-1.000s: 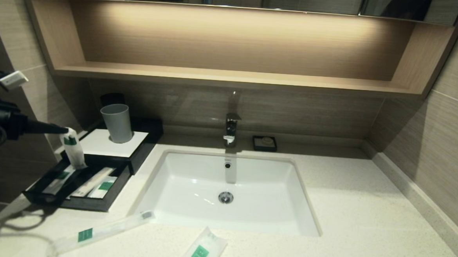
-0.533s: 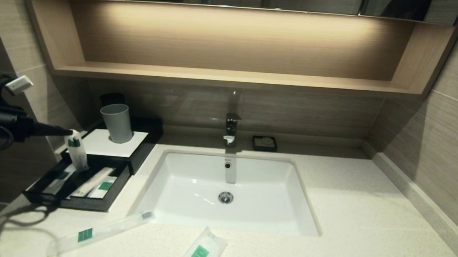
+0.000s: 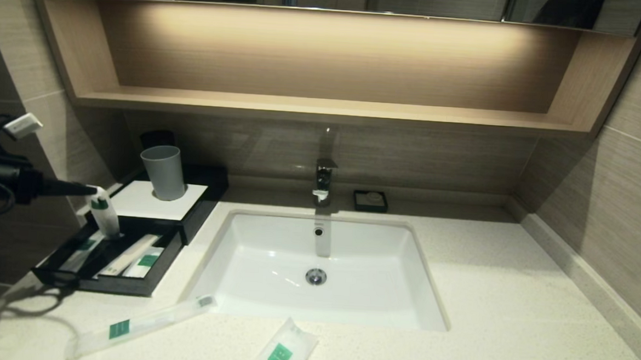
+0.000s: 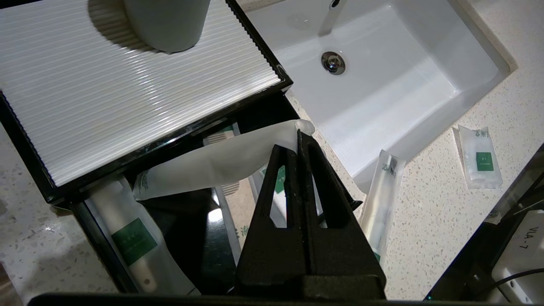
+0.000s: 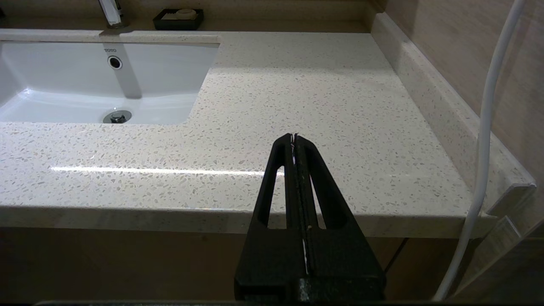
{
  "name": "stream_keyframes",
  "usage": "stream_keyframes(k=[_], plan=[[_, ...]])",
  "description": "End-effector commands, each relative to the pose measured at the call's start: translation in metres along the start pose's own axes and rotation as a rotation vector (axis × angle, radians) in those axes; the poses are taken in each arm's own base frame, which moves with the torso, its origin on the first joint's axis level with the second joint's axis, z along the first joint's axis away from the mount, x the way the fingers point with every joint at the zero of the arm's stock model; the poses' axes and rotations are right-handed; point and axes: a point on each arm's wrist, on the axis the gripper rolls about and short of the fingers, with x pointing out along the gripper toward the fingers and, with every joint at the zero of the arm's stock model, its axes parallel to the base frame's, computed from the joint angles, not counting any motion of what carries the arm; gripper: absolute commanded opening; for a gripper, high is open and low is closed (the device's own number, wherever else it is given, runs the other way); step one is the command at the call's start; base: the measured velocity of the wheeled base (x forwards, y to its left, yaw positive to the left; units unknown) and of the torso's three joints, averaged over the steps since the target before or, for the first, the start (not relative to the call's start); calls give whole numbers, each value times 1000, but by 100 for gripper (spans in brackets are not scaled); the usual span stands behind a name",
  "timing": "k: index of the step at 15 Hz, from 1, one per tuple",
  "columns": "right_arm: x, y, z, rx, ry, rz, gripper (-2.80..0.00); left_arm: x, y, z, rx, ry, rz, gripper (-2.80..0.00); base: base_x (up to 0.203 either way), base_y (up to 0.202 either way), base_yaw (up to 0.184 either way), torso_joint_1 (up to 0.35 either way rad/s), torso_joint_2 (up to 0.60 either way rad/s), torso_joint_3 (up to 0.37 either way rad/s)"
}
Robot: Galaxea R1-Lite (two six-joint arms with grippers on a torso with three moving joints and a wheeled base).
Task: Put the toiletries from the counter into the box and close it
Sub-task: Place the bathroom toiletry into the drawer
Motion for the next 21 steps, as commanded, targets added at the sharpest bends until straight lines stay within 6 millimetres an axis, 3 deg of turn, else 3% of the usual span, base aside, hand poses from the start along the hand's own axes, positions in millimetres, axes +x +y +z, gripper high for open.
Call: stream_keyframes(k=[1,12,21], plan=[[0,0,0,-1,2,0,-280,-1,-1,-1,-5,-3,-4,-280,0,0,0,0,0,0],[0,0,0,-1,1,0,-280,-23,-2,-19,-118,27,8,-280,0,0,0,0,0,0],[0,0,0,-1,0,0,-280,-22,-6,-38,-281,270,27,-280,0,0,0,0,0,0]])
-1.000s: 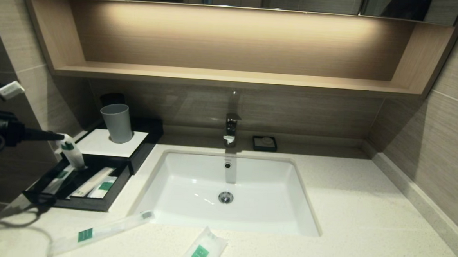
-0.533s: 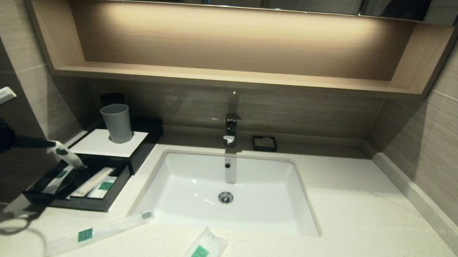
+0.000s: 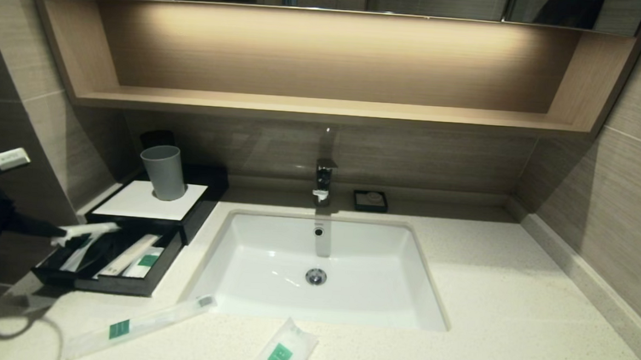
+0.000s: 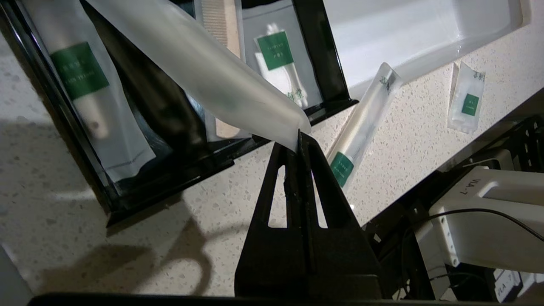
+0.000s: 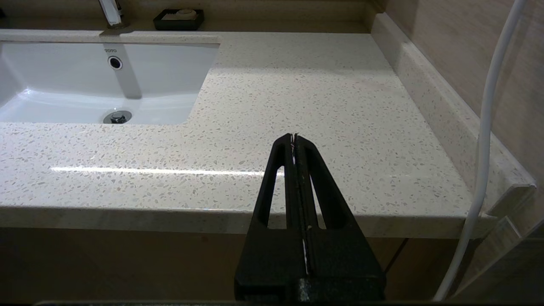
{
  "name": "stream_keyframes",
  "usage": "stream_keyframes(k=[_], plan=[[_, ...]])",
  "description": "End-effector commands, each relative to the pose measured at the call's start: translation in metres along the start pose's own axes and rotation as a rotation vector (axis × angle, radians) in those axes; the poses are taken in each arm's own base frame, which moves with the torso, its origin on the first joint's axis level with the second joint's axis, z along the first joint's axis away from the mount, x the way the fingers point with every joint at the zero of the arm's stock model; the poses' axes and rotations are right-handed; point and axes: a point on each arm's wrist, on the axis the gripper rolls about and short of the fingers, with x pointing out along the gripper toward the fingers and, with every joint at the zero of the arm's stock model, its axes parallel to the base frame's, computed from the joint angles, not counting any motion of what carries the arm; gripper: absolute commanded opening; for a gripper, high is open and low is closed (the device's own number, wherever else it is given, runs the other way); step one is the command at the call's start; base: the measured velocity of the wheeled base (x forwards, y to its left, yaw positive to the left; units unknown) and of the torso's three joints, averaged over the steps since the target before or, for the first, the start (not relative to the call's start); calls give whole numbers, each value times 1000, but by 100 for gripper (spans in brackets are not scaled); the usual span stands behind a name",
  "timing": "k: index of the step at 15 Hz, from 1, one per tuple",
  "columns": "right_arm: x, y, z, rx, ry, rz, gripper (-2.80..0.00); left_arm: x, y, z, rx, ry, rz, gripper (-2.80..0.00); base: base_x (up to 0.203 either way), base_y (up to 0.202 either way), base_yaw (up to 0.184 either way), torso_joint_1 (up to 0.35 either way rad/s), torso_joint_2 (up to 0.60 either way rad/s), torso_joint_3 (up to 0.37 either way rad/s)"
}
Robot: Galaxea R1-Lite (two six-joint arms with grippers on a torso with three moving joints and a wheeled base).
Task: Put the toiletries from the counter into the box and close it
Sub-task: Place the bathroom toiletry into the drawer
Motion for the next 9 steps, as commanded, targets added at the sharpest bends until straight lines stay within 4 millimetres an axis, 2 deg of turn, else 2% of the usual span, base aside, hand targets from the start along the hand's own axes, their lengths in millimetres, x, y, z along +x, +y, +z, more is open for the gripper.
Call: stream_keyframes(k=[1,9], plan=[[0,0,0,0,1,0,-280,2,2,-3,-29,41,-3,-280,0,0,0,0,0,0],[0,0,0,0,3,0,-280,9,13,-7,-51,86,10,-280,0,0,0,0,0,0]])
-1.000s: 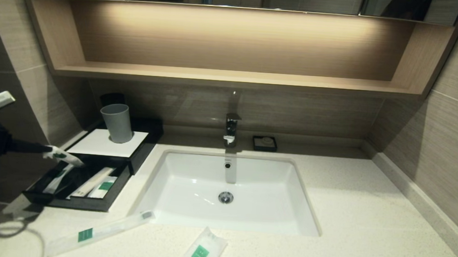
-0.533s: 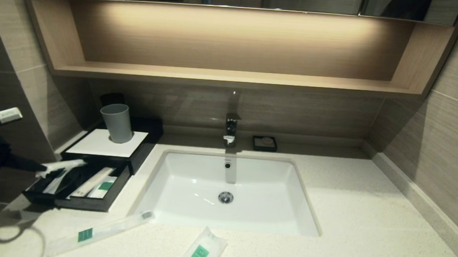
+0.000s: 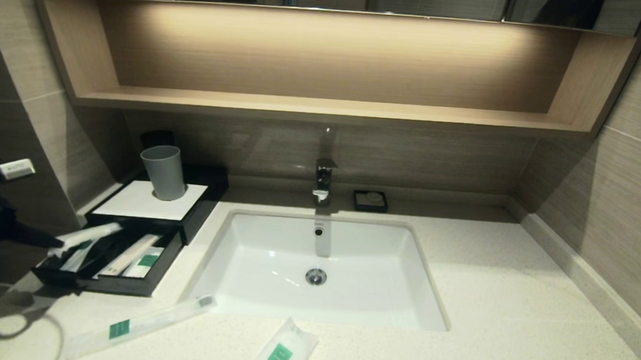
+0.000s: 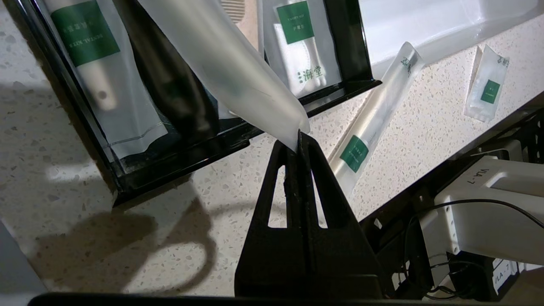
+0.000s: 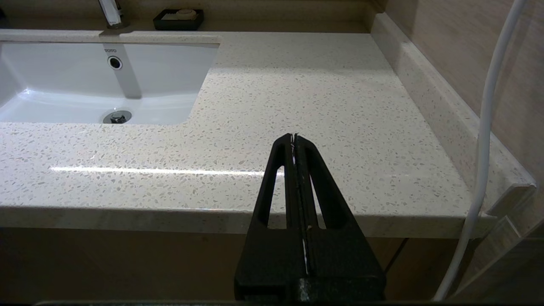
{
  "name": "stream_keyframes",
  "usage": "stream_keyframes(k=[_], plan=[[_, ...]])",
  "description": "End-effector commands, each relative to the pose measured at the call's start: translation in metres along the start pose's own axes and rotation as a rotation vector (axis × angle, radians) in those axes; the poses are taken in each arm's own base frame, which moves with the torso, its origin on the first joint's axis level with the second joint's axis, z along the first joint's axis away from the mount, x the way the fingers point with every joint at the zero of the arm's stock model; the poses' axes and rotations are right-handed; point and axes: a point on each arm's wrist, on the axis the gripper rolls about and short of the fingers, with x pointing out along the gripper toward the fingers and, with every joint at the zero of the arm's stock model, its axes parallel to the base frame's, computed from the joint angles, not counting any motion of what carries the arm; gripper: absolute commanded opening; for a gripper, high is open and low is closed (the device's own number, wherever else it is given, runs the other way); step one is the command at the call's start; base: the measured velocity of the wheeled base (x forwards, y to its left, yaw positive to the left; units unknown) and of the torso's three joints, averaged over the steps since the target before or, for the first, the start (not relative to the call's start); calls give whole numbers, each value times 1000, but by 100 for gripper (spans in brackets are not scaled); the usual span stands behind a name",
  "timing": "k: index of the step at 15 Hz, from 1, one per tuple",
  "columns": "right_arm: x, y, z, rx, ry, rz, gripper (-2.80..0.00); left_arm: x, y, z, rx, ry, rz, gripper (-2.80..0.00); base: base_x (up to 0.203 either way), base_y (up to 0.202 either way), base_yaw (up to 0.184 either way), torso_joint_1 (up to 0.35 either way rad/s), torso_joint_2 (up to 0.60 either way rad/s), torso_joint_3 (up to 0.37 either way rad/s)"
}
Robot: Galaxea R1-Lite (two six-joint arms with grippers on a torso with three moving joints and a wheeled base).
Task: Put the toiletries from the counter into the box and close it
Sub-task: Place the bathroom toiletry into the drawer
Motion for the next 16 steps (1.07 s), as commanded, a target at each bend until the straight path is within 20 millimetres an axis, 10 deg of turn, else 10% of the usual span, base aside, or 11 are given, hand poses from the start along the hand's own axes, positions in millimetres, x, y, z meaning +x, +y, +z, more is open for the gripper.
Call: stream_keyframes(k=[1,16], plan=[[0,0,0,-1,1,0,-280,6,7,-3,-22,24,-7,-280,0,0,0,0,0,0],[0,0,0,-1,2,0,-280,21,18,2,-142,103,76,-280,0,0,0,0,0,0]])
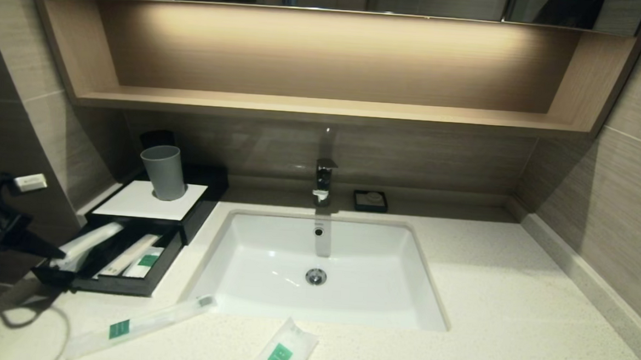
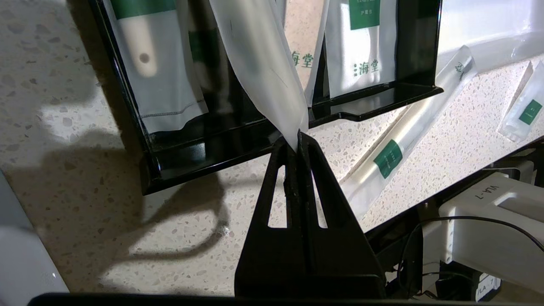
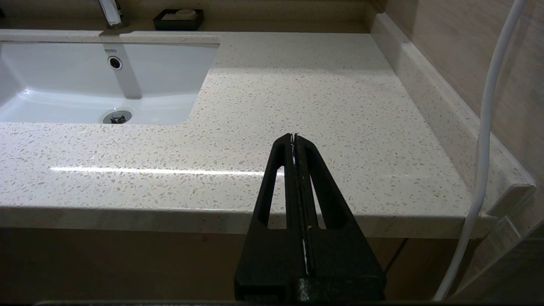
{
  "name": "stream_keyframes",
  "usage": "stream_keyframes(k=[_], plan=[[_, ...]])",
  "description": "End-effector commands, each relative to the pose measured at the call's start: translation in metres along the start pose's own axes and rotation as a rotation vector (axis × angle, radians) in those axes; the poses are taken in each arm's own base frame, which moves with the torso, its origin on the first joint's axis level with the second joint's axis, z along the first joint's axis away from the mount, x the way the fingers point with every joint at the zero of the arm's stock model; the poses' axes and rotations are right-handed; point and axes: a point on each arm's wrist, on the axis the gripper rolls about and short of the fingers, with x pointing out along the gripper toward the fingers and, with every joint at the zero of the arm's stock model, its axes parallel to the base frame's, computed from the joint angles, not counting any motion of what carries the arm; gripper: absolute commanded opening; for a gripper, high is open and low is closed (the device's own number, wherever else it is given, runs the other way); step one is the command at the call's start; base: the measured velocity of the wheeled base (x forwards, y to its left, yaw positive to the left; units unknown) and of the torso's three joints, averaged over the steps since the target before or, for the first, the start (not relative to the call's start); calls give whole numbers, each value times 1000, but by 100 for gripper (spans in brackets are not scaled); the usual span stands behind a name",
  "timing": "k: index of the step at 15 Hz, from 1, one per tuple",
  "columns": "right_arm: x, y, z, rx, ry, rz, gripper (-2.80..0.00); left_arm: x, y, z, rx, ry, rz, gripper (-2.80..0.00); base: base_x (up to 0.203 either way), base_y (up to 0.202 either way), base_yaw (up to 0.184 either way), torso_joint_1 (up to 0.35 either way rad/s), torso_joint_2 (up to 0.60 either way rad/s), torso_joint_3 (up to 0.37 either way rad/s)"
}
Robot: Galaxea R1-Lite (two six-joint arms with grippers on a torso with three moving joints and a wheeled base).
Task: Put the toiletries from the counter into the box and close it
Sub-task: Place the bathroom toiletry into the drawer
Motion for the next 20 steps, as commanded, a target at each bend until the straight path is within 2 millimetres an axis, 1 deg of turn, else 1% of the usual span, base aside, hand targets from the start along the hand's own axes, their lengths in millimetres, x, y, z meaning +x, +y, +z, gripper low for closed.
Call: stream_keyframes(k=[1,3,6,13,20], plan=[[0,0,0,0,0,0,-280,4,-1,2,-4,14,-9,-280,0,0,0,0,0,0],[0,0,0,0,3,0,-280,7,-4,5,-12,16,-7,-280,0,0,0,0,0,0],[0,0,0,0,3,0,-280,16,-5,15,-50,33,61,-280,0,0,0,0,0,0],[0,0,0,0,2,0,-280,24,-1,20,-31,43,98,-280,0,0,0,0,0,0],[0,0,0,0,2,0,-280,26,0,23,-13,40,124,-280,0,0,0,0,0,0]])
